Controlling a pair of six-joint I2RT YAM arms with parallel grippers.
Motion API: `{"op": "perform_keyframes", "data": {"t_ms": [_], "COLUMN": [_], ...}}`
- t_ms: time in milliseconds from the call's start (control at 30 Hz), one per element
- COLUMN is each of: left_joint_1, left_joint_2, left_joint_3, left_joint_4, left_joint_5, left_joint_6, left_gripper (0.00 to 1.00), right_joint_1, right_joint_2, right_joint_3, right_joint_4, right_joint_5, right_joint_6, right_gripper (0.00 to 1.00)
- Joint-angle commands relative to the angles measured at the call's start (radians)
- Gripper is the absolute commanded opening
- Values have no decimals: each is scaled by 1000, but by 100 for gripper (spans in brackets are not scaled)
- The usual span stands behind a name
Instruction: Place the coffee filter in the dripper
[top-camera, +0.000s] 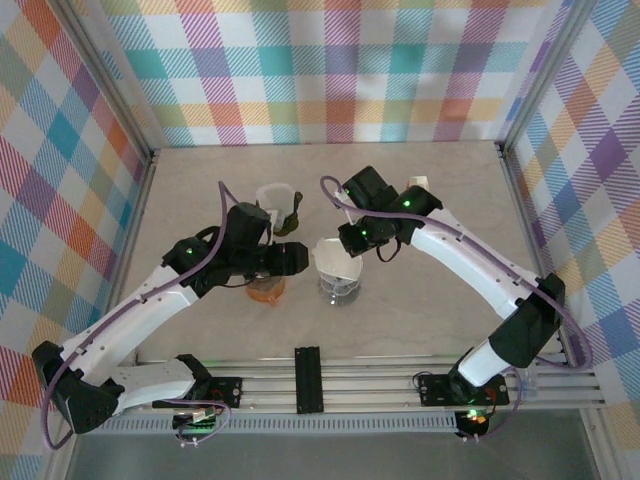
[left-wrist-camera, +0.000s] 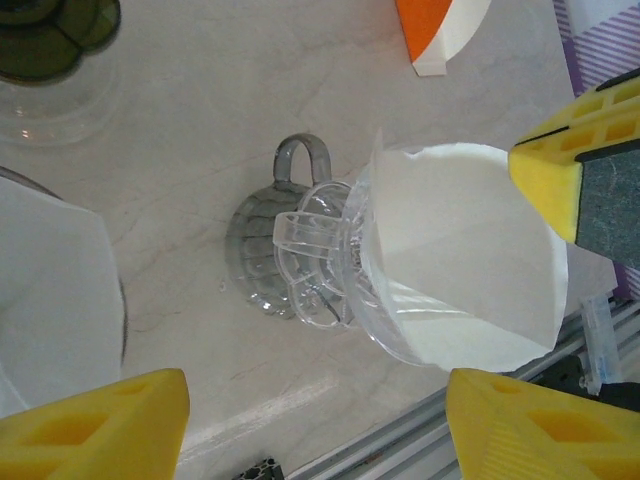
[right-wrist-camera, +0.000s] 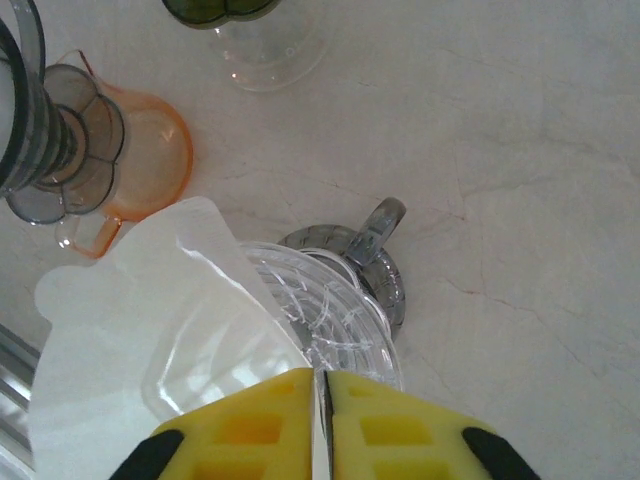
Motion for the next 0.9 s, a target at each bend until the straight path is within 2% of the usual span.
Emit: {"op": "perform_keyframes", "data": {"t_ms": [0,300,500,633,767,867], "left_joint_1": [-11,-18,-26,-31,-39,-44], "left_joint_2": [17,54,96,125,151,163], "left_joint_3": [22,2,4,7,11,10], "left_joint_4": [45,96,90,83,66,67], "left_joint_5": [29,49,37,32,17,15], "left_joint_6": [-19,-54,-54,-50,-46,-46], "left_gripper": [69,65,58,55,46,44], "right_joint_1": [-4,11,32,35,36,36], "right_joint_2": [11,3,12,15,12,11], "right_joint_3": [-24,-53,-58,-58,-57,-57], "right_joint_4": [6,18,20,20,22,23], "right_joint_5": [7,95,138,141,143,143], "right_joint_6": [-9,-14,-20,-20,-19,-16], "right_gripper": [9,1,0,0,1,1]}}
